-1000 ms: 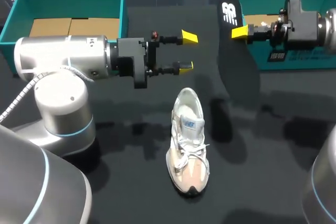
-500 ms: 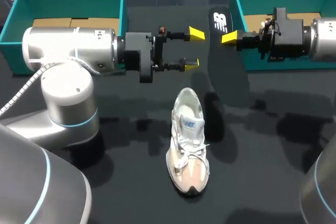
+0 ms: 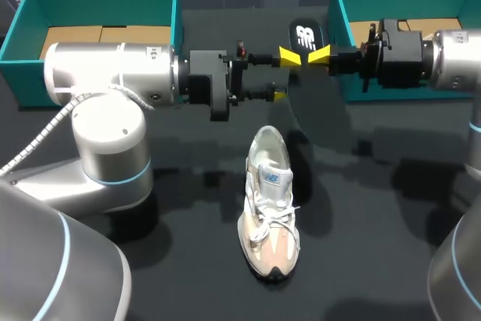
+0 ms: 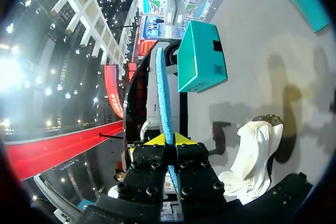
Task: Take the shoe out of the shoebox, open the shoe tongue, remove and reinsert the insole, then place the shoe into the shoebox
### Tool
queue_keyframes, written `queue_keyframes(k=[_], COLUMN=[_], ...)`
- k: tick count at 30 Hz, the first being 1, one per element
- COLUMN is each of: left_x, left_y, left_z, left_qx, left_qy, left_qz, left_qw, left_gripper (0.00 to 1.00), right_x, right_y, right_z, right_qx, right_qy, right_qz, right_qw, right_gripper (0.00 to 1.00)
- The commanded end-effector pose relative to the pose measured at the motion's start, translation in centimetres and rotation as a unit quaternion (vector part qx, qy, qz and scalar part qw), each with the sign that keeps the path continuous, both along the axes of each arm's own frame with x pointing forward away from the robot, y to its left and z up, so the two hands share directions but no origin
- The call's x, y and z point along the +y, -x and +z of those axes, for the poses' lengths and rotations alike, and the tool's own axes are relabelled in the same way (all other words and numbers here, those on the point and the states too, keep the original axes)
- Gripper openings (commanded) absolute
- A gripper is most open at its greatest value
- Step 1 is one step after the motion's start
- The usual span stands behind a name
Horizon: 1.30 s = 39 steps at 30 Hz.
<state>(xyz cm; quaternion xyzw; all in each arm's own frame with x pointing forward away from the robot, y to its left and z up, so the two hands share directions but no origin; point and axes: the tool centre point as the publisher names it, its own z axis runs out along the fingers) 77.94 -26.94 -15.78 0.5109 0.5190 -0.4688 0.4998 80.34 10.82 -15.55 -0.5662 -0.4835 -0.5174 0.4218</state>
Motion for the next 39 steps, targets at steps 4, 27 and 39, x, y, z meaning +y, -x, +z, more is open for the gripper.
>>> queue_keyframes(k=[4, 27, 39], left_x=[-0.8, -2.0, -2.4], left_y=[0.2, -0.3, -0.5], left_z=[-0.3, -0.9, -1.2], left_qx=[0.001, 0.003, 0.009], left_qy=[0.001, -0.005, -0.011], left_qz=[0.0, 0.004, 0.004], left_qw=[1.0, 1.0, 1.0], left_gripper=[0.47, 0.3, 0.0], right_x=[0.4, 0.6, 0.6], right_y=[-0.5, -0.6, -0.5], right_z=[-0.5, -1.0, -1.3], right_qx=[0.012, 0.044, 0.046], right_qy=[-0.001, -0.026, -0.037], right_qz=[-0.021, -0.047, -0.051], right_qw=[1.0, 0.998, 0.997], right_gripper=[0.0, 0.0, 0.0])
